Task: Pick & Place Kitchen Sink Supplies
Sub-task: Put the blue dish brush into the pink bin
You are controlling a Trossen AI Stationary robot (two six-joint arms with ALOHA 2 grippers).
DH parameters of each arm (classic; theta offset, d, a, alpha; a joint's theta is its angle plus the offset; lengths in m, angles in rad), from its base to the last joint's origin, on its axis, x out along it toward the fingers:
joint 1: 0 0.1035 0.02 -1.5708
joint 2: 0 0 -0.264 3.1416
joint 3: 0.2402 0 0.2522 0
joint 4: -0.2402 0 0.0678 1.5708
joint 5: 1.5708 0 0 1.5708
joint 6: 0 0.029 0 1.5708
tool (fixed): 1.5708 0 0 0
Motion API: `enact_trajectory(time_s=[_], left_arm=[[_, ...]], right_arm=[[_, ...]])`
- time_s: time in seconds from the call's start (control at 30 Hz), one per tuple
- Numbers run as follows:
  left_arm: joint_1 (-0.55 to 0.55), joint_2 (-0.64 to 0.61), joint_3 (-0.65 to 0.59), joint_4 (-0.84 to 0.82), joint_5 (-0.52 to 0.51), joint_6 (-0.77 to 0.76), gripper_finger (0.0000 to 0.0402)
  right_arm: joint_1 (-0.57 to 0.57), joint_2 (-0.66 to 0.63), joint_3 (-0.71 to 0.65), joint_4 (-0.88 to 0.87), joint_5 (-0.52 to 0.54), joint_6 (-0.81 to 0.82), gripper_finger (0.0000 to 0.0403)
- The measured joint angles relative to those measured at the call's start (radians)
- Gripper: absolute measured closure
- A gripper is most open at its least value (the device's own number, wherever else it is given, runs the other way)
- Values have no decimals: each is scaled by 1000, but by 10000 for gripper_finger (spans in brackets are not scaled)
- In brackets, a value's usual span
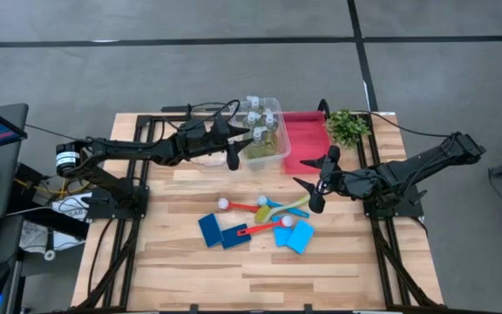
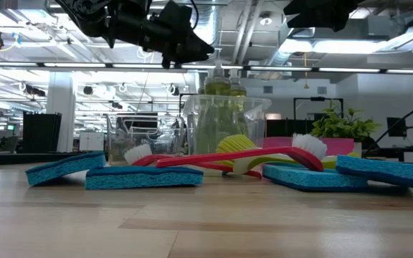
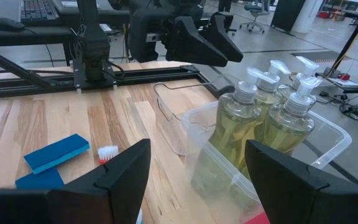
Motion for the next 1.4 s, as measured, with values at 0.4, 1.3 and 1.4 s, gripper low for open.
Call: enact_trajectory(time_s=[0.4,1.3,1.4], left_arm=[[0,1,-1,-101,0,0,234],[-281,-613,-225,-459,111,-169,234],[-343,-705,-247,-458,167,-146,234]], right_arm=[[0,0,0,0,0,0,148],[0,0,0,-8,-2,0,148],[0,13,0,-6,-2,0,148]])
